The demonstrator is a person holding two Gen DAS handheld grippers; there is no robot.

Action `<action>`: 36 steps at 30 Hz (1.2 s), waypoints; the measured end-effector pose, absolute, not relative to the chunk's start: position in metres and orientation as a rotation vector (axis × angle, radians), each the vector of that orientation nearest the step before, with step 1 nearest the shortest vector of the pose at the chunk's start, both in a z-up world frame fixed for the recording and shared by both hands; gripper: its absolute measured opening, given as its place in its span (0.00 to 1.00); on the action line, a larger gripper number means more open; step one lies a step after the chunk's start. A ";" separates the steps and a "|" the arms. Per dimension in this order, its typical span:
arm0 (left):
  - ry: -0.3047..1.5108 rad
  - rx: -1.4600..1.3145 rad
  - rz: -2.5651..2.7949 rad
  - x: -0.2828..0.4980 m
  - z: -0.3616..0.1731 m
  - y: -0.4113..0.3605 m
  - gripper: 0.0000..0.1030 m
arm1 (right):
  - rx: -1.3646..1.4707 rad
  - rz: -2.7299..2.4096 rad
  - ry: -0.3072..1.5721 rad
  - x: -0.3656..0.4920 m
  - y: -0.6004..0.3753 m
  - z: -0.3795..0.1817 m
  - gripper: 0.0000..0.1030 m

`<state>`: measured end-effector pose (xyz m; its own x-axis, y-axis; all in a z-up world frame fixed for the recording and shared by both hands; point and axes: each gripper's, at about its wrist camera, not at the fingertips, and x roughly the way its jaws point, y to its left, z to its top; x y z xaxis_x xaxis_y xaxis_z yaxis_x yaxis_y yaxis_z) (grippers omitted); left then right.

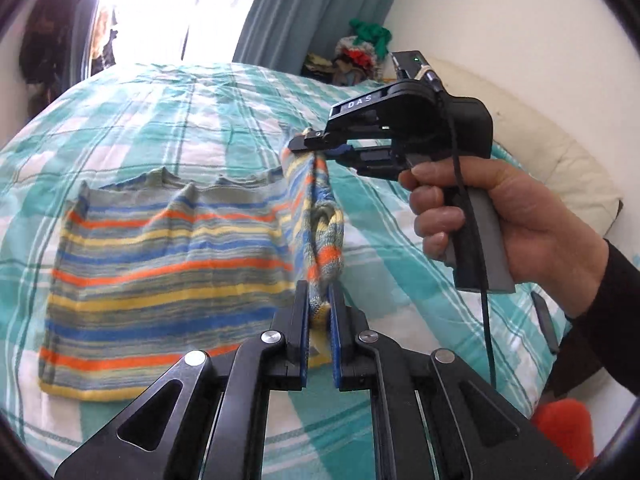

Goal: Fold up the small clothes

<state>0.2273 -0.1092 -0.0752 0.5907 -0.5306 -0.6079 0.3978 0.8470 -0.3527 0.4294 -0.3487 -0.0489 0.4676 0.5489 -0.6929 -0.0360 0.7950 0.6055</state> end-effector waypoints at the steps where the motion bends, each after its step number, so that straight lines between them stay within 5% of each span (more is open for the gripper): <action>1: 0.776 -0.228 -0.505 0.228 -0.076 -0.089 0.06 | 0.545 0.419 1.030 0.433 -0.324 -0.042 0.08; 8: 0.864 -0.375 -0.287 0.241 -0.115 0.009 0.06 | 0.415 0.525 1.128 0.460 -0.163 -0.073 0.08; 15: 0.918 -0.462 -0.186 0.241 -0.147 0.060 0.07 | 0.423 0.483 1.179 0.469 -0.109 -0.128 0.08; 17: 0.980 -0.447 -0.168 0.245 -0.155 0.063 0.15 | 0.427 0.510 1.168 0.466 -0.103 -0.133 0.17; 20: 0.973 -0.448 -0.162 0.229 -0.149 0.070 0.32 | 0.553 0.594 1.154 0.462 -0.114 -0.123 0.56; 22: 0.935 -0.433 -0.166 0.221 -0.138 0.074 0.47 | 0.568 0.646 1.057 0.448 -0.130 -0.092 0.58; 26: 0.894 -0.414 -0.192 0.224 -0.126 0.076 0.61 | 0.336 0.618 0.987 0.403 -0.164 -0.049 0.58; 29: 0.920 -0.373 -0.187 0.240 -0.135 0.066 0.53 | 0.205 0.664 1.002 0.357 -0.174 -0.050 0.42; 30: 0.959 -0.339 -0.160 0.245 -0.143 0.062 0.18 | 0.165 0.701 1.022 0.342 -0.171 -0.057 0.38; 31: 1.013 -0.325 -0.138 0.249 -0.152 0.060 0.06 | 0.126 0.732 1.051 0.326 -0.170 -0.070 0.36; 35: 1.043 -0.312 -0.143 0.244 -0.158 0.064 0.10 | -0.005 0.669 1.114 0.278 -0.176 -0.129 0.26; 36: 1.040 -0.288 -0.135 0.241 -0.151 0.064 0.18 | 0.010 0.656 1.098 0.275 -0.180 -0.124 0.26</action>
<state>0.2411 0.0644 -0.1511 0.5018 -0.2452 -0.8295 -0.0260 0.9543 -0.2978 0.2754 -0.1796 -0.1244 0.2879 0.4961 -0.8192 -0.4862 0.8126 0.3213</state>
